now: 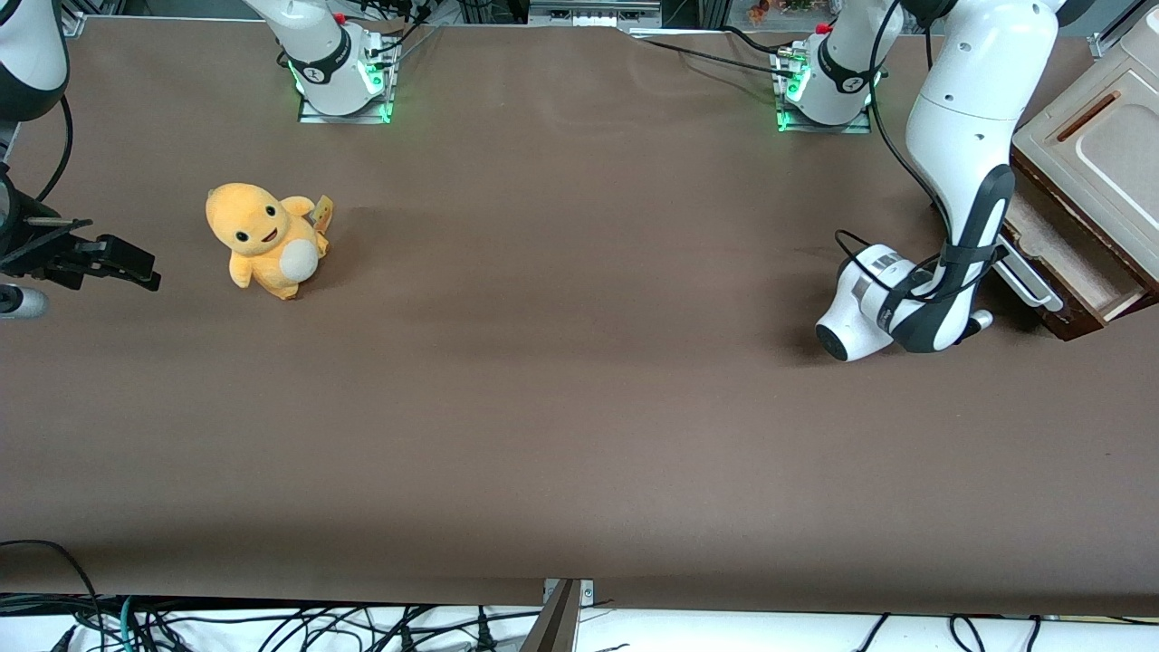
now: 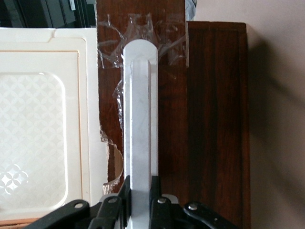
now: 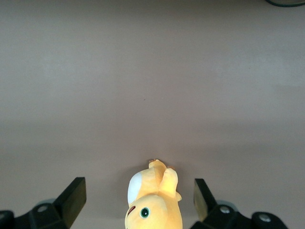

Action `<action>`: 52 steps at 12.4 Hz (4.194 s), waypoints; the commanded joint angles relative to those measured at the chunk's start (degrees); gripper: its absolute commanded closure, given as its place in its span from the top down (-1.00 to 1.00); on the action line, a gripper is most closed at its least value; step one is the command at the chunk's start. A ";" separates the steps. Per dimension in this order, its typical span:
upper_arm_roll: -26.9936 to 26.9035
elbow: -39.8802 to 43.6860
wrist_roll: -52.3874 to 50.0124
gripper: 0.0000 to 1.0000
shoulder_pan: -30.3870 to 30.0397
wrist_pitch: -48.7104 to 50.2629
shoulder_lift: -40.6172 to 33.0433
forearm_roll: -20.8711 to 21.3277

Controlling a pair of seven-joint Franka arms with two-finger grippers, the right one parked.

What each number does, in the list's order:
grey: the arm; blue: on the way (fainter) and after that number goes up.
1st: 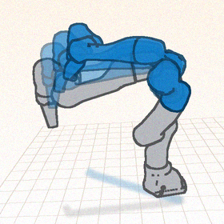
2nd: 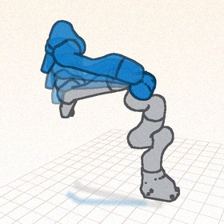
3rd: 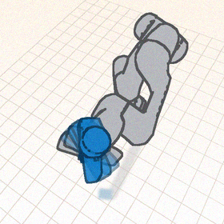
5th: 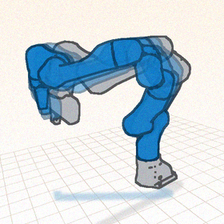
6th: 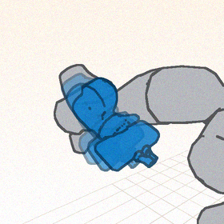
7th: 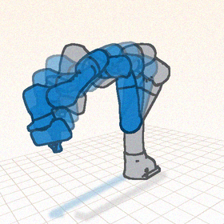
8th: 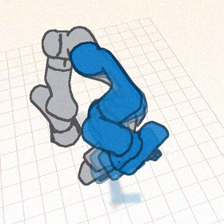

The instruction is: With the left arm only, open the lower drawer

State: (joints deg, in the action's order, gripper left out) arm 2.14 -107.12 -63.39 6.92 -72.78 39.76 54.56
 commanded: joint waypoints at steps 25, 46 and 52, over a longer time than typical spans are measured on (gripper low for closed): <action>7.15 26.67 33.42 1.00 2.66 2.20 -4.69 -25.81; 2.02 15.27 61.81 1.00 -3.69 -24.60 -32.63 -53.22; -0.82 12.30 61.55 1.00 -2.00 -25.04 -35.26 -53.16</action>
State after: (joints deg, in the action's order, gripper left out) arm 2.01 -90.69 -2.70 4.68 -96.65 7.74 2.71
